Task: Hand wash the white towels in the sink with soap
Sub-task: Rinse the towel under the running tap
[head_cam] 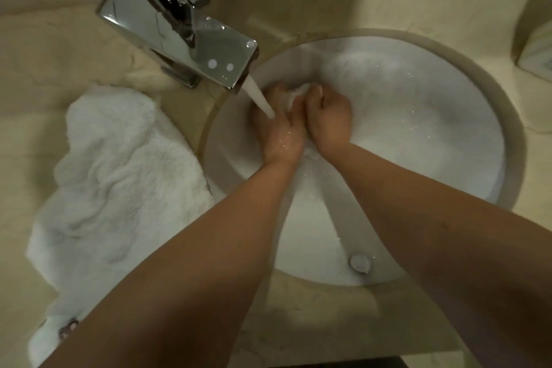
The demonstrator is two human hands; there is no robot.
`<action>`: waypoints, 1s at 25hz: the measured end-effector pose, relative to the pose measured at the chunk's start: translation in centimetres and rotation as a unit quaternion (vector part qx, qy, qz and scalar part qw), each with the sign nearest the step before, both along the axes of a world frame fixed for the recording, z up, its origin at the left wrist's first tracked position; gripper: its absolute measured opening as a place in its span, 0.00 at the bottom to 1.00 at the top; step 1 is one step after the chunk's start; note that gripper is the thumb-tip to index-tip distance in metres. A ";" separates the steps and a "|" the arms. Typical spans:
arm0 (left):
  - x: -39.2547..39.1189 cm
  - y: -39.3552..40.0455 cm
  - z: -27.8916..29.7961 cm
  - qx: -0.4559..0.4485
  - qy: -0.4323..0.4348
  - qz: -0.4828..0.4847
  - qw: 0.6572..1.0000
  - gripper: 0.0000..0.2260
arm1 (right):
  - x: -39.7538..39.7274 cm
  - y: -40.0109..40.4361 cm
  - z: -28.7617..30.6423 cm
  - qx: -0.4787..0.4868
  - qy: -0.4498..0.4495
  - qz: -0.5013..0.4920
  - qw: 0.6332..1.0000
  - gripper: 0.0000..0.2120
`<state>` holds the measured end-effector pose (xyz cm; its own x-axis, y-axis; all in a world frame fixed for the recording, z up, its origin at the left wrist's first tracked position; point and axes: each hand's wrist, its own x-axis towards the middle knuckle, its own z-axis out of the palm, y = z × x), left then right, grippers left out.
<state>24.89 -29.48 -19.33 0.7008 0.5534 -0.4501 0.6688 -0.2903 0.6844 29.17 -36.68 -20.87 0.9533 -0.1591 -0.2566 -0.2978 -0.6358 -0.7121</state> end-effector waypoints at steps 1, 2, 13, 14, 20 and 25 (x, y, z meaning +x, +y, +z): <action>-0.2 0.2 0.0 0.007 -0.005 0.005 1.000 0.37 | -0.6 -0.2 0.3 0.026 -0.006 -0.038 0.999 0.19; -0.3 0.4 0.0 0.000 -0.002 0.010 1.000 0.43 | -1.1 -0.6 0.5 0.040 -0.012 -0.061 0.997 0.19; -0.9 2.6 2.9 -0.132 -0.166 0.068 0.975 0.37 | -1.4 1.1 3.9 0.142 -0.037 -0.018 0.989 0.14; -1.3 2.5 3.0 -0.091 -0.173 0.059 0.979 0.39 | -1.3 1.2 4.0 0.147 -0.047 -0.012 0.988 0.14; -2.2 2.7 2.6 -0.006 -0.196 0.010 0.981 0.31 | -1.8 1.5 4.1 0.224 0.049 -0.009 0.973 0.19; -1.9 2.0 1.5 -0.065 -0.124 0.026 0.990 0.17 | -2.8 1.7 2.8 0.164 0.038 0.003 0.986 0.25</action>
